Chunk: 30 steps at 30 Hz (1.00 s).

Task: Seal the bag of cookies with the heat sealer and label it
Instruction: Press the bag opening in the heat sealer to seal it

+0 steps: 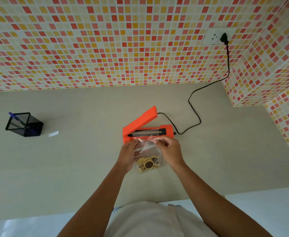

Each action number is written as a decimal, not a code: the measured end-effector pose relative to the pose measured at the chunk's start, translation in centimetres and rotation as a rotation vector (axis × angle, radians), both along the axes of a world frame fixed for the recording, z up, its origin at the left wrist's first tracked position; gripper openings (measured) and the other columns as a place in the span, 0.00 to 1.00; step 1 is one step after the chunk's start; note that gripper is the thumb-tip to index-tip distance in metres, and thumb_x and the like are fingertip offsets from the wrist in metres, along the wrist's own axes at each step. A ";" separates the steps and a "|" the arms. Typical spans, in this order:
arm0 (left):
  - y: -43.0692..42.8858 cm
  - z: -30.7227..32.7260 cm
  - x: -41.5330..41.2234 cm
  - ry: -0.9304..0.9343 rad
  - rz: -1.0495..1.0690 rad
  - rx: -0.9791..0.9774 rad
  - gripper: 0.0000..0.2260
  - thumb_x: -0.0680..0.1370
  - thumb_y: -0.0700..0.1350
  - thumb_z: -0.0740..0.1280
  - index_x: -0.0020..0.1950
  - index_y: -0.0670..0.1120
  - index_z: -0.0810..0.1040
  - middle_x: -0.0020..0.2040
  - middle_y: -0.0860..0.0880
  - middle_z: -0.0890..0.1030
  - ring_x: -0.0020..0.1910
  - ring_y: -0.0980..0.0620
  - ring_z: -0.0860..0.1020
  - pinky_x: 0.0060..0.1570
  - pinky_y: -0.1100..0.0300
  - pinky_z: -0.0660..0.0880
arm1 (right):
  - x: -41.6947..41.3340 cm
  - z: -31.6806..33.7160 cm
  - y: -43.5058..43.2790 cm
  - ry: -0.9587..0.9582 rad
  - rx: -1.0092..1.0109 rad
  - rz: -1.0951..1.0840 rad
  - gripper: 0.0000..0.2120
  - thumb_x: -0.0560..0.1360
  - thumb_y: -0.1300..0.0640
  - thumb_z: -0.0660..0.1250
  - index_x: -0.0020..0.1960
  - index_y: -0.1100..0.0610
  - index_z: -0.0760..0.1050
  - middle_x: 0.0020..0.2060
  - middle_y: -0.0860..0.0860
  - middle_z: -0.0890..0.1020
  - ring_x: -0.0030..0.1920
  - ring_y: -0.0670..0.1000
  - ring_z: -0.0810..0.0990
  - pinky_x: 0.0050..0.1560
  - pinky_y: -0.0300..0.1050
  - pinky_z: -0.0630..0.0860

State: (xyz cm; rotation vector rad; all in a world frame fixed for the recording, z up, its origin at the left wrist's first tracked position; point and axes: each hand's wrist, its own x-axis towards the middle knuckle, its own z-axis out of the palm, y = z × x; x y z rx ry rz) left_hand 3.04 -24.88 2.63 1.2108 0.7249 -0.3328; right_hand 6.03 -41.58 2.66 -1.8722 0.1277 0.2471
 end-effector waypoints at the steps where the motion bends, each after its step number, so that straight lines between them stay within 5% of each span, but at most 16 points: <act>1: 0.0 0.1 0.0 -0.012 -0.009 0.004 0.15 0.83 0.48 0.59 0.59 0.40 0.79 0.55 0.41 0.84 0.52 0.39 0.84 0.55 0.41 0.79 | -0.1 0.0 -0.1 -0.010 0.019 0.007 0.03 0.74 0.59 0.73 0.47 0.56 0.85 0.42 0.48 0.87 0.45 0.50 0.85 0.48 0.45 0.81; 13: -0.2 0.9 -1.1 -0.086 -0.043 -0.001 0.11 0.82 0.46 0.61 0.51 0.43 0.81 0.44 0.47 0.83 0.45 0.41 0.85 0.51 0.43 0.80 | -2.3 -0.5 -1.7 -0.015 0.122 -0.035 0.05 0.75 0.58 0.73 0.42 0.59 0.83 0.30 0.50 0.77 0.32 0.44 0.71 0.36 0.37 0.70; 19: -0.1 1.4 -2.2 -0.108 -0.089 -0.018 0.10 0.82 0.44 0.62 0.49 0.40 0.80 0.34 0.56 0.83 0.33 0.53 0.84 0.58 0.38 0.76 | -3.9 -0.9 -2.5 -0.007 0.159 -0.011 0.02 0.74 0.59 0.74 0.43 0.57 0.84 0.37 0.60 0.82 0.37 0.50 0.77 0.42 0.42 0.75; 25: 1.9 2.2 -4.3 -0.142 -0.135 0.010 0.14 0.82 0.46 0.63 0.52 0.35 0.78 0.41 0.49 0.83 0.49 0.39 0.85 0.59 0.39 0.76 | -5.3 -0.5 -1.5 0.013 0.219 0.047 0.03 0.74 0.63 0.73 0.45 0.57 0.85 0.40 0.52 0.86 0.43 0.50 0.83 0.47 0.39 0.79; 30: 5.0 2.9 -5.5 -0.140 -0.117 0.078 0.13 0.82 0.48 0.61 0.57 0.41 0.81 0.56 0.44 0.84 0.51 0.40 0.84 0.56 0.44 0.78 | -5.6 0.1 1.7 0.034 0.260 0.096 0.04 0.74 0.64 0.73 0.46 0.57 0.85 0.42 0.52 0.87 0.45 0.50 0.84 0.48 0.39 0.79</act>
